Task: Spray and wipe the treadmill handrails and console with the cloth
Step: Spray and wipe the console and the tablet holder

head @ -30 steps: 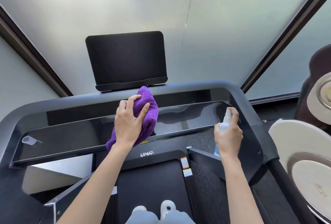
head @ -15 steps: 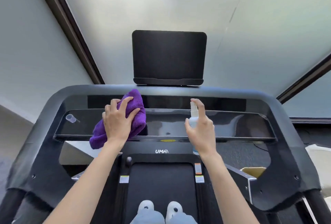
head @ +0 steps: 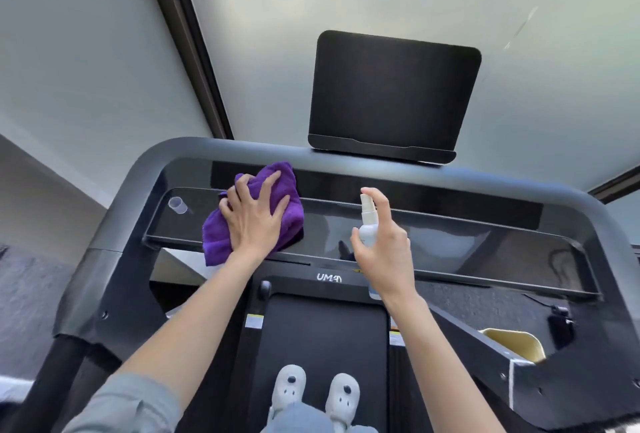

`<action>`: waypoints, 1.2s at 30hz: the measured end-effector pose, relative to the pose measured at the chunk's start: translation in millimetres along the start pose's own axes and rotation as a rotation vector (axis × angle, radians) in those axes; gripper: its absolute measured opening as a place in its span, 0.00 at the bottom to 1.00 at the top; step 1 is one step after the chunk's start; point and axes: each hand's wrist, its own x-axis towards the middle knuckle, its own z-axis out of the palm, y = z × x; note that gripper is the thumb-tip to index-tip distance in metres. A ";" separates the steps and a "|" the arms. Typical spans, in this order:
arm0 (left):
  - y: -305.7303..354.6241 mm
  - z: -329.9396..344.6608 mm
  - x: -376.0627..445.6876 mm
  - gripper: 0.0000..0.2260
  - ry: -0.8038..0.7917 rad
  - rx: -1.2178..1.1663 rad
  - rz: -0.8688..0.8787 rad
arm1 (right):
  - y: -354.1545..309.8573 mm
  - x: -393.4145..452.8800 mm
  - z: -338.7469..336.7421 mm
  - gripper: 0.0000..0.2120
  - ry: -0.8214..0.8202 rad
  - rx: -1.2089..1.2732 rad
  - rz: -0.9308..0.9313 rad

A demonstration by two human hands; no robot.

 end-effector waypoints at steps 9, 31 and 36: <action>3.3 -6.7 -6.9 0.25 -0.049 -0.093 0.054 | -0.5 2.3 -13.0 0.30 0.046 0.008 0.000; 80.7 20.5 -46.7 0.27 -0.015 -0.039 0.160 | 9.5 16.0 -27.5 0.30 0.051 -0.010 -0.041; 37.1 16.8 -4.3 0.26 0.056 -0.003 -0.108 | 4.4 24.2 -21.0 0.30 0.018 -0.006 -0.042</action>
